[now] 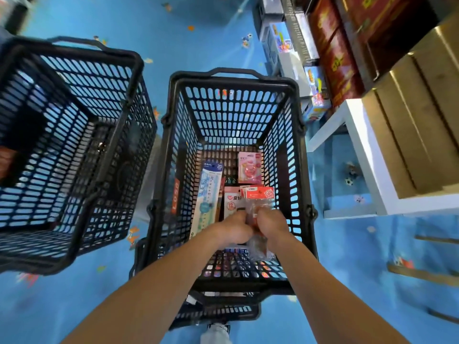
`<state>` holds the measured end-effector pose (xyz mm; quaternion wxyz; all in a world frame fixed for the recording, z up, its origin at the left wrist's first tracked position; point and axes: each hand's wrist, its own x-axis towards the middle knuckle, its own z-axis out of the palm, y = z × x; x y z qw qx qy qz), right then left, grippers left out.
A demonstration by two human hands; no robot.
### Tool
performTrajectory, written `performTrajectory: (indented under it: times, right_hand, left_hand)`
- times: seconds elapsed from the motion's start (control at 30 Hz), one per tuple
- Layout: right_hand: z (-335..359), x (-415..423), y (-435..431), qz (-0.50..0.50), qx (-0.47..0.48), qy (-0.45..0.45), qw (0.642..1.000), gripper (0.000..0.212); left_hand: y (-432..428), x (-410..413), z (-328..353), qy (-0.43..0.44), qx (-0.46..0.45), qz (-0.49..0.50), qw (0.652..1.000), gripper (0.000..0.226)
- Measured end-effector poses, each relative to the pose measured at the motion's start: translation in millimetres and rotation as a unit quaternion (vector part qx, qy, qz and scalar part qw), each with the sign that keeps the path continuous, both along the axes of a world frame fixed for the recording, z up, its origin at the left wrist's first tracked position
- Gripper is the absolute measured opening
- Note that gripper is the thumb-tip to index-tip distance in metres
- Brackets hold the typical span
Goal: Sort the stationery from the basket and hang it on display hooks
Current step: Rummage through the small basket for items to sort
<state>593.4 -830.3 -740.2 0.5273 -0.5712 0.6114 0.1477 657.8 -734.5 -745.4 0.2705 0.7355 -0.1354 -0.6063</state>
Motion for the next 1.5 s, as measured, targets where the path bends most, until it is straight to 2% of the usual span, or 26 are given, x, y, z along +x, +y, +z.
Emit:
performTrajectory:
  times: [0.1,0.2,0.3,0.43,0.53,0.63,0.73,0.87,0.97,1.1,1.17,1.27,1.43,1.5]
  right_hand:
    - [13.1,-1.6,6.0,0.043,-0.044,0.009,0.998,0.023]
    - [32.2,-6.3,15.6,0.089,-0.079,0.022,0.993,0.048]
    - [58.9,-13.5,29.5,0.129,-0.127,0.024,0.983,0.056]
    - [97.0,-29.8,60.3,0.17,-0.171,-0.024,0.97,0.057]
    - [129.7,-49.1,94.6,0.199,-0.199,-0.087,0.955,0.059]
    - [156.9,-72.1,135.3,0.217,-0.228,-0.154,0.937,0.043]
    - [173.3,-91.5,173.6,0.236,-0.233,-0.189,0.924,0.055]
    - [166.7,-112.0,215.2,0.292,-0.192,-0.191,0.917,0.049]
    - [138.4,-123.9,235.6,0.31,-0.179,-0.184,0.915,0.048]
    - [76.9,-138.6,255.8,0.322,-0.146,-0.139,0.925,0.027]
    - [28.2,-146.6,268.1,0.314,-0.13,-0.116,0.933,0.021]
    - [-48.8,-162.0,283.3,0.321,-0.13,-0.087,0.934,0.022]
    - [-154.2,-179.5,305.5,0.341,-0.112,-0.041,0.932,0.028]
    - [-193.4,-183.0,303.4,0.341,-0.115,-0.037,0.932,0.034]
  left_hand:
    - [7.3,1.6,-0.4,-0.036,0.016,-0.005,0.999,0.028]
    - [23.5,6.6,16.2,-0.069,0.002,0.005,0.998,0.045]
    - [46.8,8.5,43.5,-0.081,-0.034,0.021,0.996,0.056]
    - [85.2,5.8,89.5,-0.138,-0.075,0.039,0.987,0.032]
    - [120.5,-1.3,125.0,-0.156,-0.113,0.049,0.98,0.038]
    - [160.5,-11.7,152.6,-0.147,-0.116,0.051,0.981,0.026]
    - [201.5,-22.5,177.9,-0.144,-0.12,-0.002,0.982,0.006]
    - [251.0,-36.6,184.7,-0.128,-0.093,-0.064,0.985,0.009]
    - [275.7,-46.6,163.2,-0.14,-0.072,-0.066,0.985,0.005]
    - [302.8,-64.9,99.0,-0.128,-0.039,-0.051,0.99,0.002]
    - [310.8,-75.0,46.2,-0.142,-0.015,-0.056,0.988,0.016]
    - [323.3,-89.7,-11.4,-0.153,0.013,-0.031,0.988,0.031]
    - [336.7,-114.2,-137.7,-0.143,0.052,0.005,0.988,0.022]
    - [335.3,-119.9,-181.8,-0.151,0.057,-0.001,0.987,0.056]
